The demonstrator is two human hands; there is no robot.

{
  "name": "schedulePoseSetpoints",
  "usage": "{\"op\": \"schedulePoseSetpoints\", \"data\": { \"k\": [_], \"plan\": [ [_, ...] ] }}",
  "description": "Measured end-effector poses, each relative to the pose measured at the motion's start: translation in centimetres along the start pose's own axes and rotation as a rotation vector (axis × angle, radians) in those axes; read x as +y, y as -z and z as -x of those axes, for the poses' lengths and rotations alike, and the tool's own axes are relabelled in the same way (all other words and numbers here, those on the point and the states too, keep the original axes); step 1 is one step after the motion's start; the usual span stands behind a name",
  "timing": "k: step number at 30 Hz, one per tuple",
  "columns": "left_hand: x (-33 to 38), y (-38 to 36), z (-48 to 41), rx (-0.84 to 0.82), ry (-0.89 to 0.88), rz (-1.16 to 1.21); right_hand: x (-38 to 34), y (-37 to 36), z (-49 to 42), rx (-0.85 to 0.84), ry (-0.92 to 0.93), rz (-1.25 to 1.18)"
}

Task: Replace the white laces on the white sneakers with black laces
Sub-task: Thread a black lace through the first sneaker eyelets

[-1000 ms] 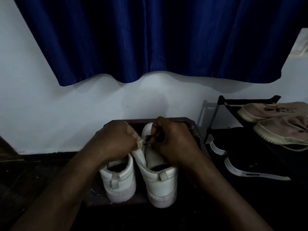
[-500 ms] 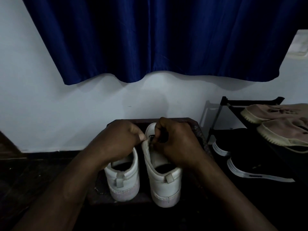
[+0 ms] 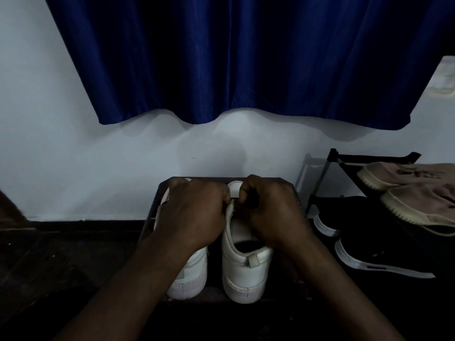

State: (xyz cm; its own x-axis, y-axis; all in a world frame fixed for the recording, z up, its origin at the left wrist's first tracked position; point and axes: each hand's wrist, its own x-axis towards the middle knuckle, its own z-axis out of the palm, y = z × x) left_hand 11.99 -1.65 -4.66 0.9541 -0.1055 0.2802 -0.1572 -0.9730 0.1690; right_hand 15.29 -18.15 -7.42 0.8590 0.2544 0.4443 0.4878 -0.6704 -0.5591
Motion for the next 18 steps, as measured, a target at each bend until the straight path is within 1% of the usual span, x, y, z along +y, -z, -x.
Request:
{"op": "schedulePoseSetpoints", "data": {
  "k": [4,9,11,13,14,15,18],
  "plan": [
    [-0.2,-0.2,0.0,-0.039,0.016,-0.072,-0.1,-0.1,0.0,-0.044,0.031,0.039],
    [-2.0,1.6,0.6,0.014,0.073,-0.151,-0.6,0.0,0.0,-0.048,0.004,0.118],
    [-3.5,2.9,0.6,0.085,0.137,-0.168,-0.6,0.0,-0.1,-0.042,-0.010,0.129],
    [-4.4,3.9,0.6,0.182,0.220,-0.140,-0.6,0.0,-0.1,-0.042,-0.027,0.121],
    [-4.4,3.9,0.6,0.190,0.244,-0.117,-0.6,0.0,-0.1,-0.042,-0.033,0.111],
    [-4.1,3.7,0.7,0.175,0.240,-0.084,-0.5,-0.1,0.0,-0.042,-0.036,0.103],
    [-2.7,2.7,0.9,0.117,0.134,0.036,-0.6,-0.2,0.0,-0.022,-0.028,0.107]
  ]
}}
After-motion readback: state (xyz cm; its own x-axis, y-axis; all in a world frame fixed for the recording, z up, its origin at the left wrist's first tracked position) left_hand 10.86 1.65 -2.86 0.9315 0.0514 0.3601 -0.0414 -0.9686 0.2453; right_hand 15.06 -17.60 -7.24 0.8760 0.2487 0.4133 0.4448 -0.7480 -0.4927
